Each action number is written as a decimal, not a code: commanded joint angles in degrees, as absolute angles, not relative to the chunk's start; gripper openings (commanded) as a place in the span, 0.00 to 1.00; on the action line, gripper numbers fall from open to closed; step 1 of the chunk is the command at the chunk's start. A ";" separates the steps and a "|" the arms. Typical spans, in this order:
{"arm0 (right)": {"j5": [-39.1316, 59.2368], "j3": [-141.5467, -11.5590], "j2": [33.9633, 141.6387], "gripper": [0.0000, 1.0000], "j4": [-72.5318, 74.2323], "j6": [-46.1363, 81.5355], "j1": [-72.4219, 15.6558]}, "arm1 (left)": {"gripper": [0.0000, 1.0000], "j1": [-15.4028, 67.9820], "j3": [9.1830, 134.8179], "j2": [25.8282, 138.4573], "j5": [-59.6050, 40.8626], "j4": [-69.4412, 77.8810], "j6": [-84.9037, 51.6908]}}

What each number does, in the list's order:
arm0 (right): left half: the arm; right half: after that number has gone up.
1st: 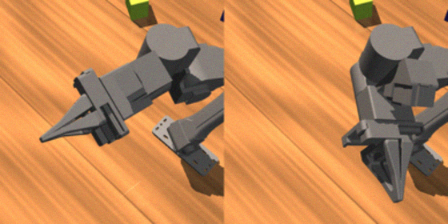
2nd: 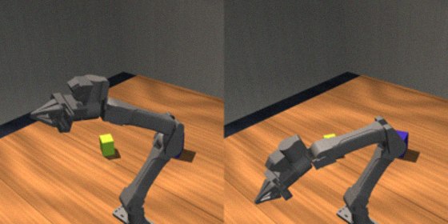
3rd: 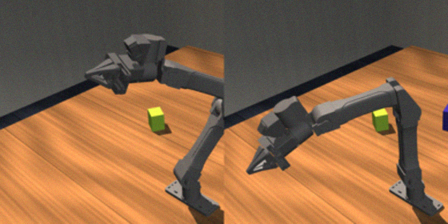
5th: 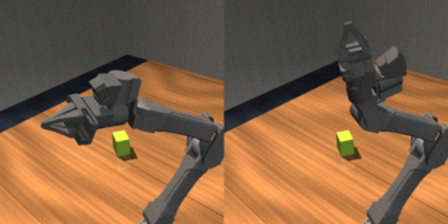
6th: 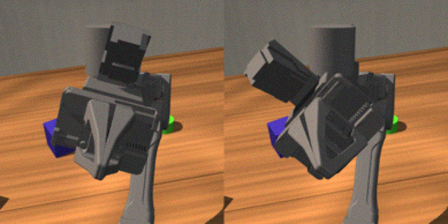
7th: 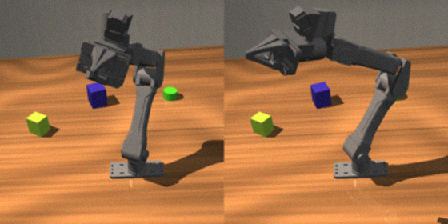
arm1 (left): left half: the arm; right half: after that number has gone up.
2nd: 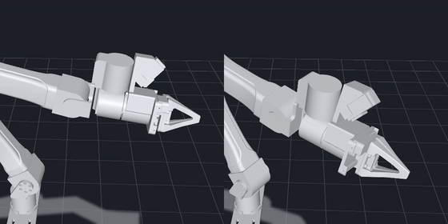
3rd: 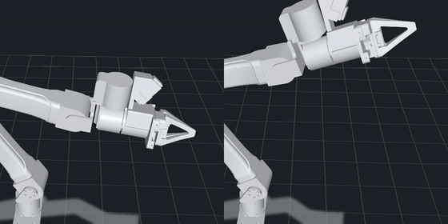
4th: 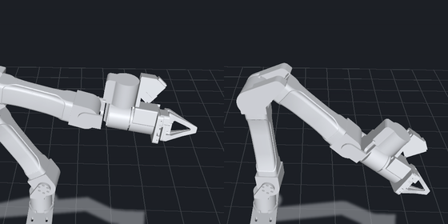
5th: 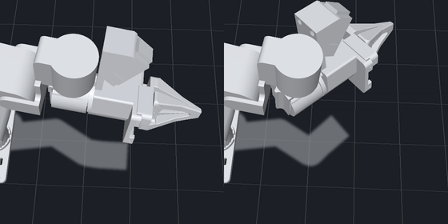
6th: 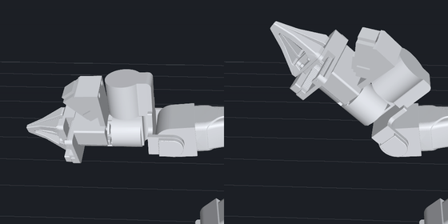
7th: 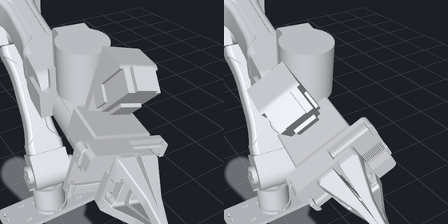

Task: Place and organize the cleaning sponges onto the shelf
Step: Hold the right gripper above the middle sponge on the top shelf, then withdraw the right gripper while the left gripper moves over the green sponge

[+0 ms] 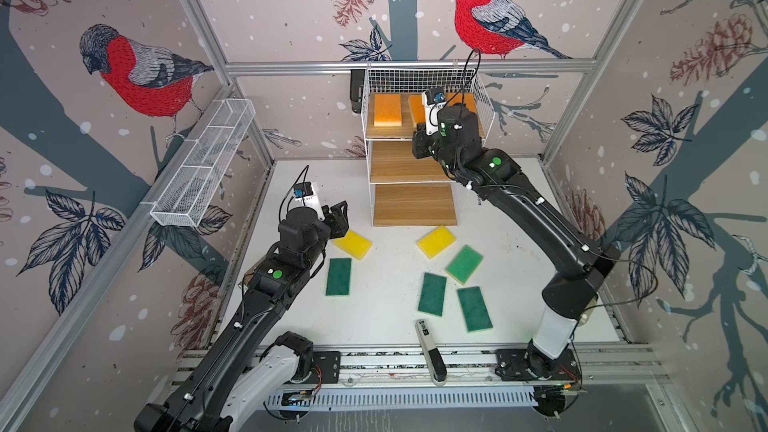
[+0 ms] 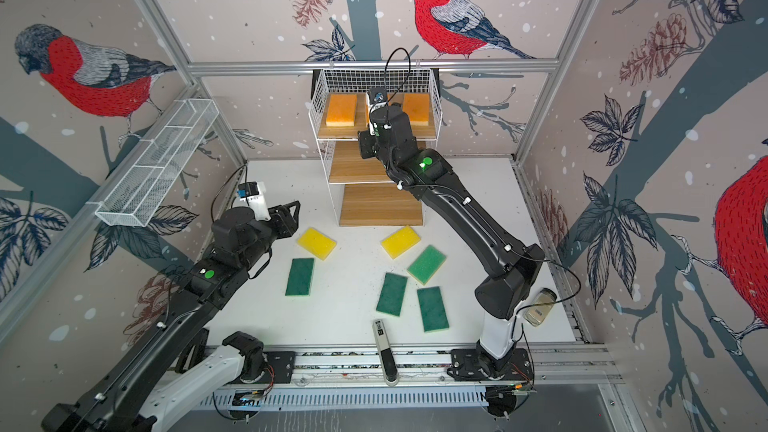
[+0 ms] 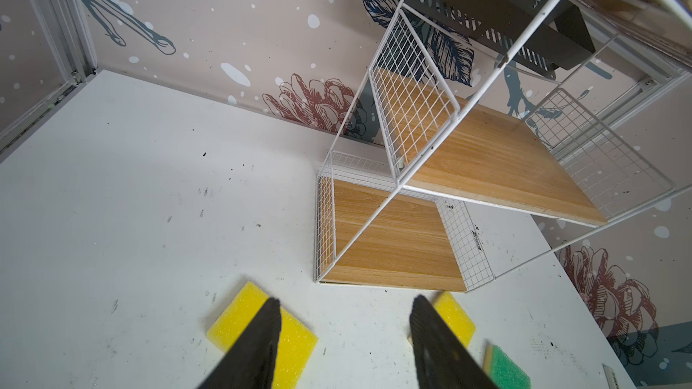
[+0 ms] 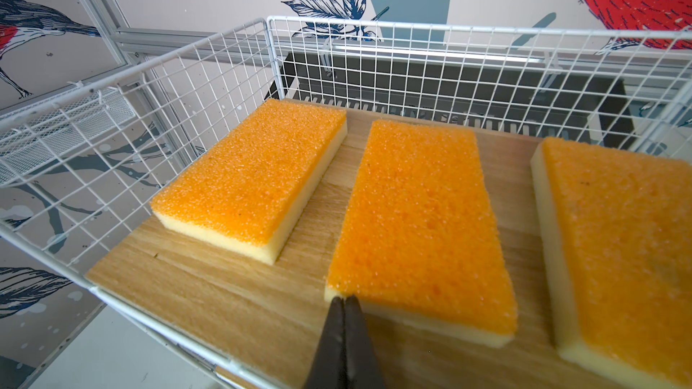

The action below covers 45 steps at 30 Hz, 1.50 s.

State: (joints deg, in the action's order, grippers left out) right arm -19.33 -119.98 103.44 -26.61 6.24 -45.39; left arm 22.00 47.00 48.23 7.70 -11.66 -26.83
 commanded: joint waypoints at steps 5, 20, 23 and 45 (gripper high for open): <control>-21.40 -120.07 104.65 0.02 -27.64 8.00 -45.60 | 0.56 21.53 46.23 48.01 7.70 -8.00 -26.60; -21.30 -121.22 105.53 0.02 -29.27 7.77 -46.35 | 0.57 20.82 45.90 48.19 7.27 -7.99 -26.37; -23.60 -119.99 103.81 0.02 -29.23 7.08 -47.60 | 0.57 20.83 46.03 48.24 7.60 -8.26 -26.37; -29.93 -89.76 67.30 0.29 -26.51 8.47 -45.17 | 0.71 20.83 54.50 50.97 12.09 -27.92 -23.02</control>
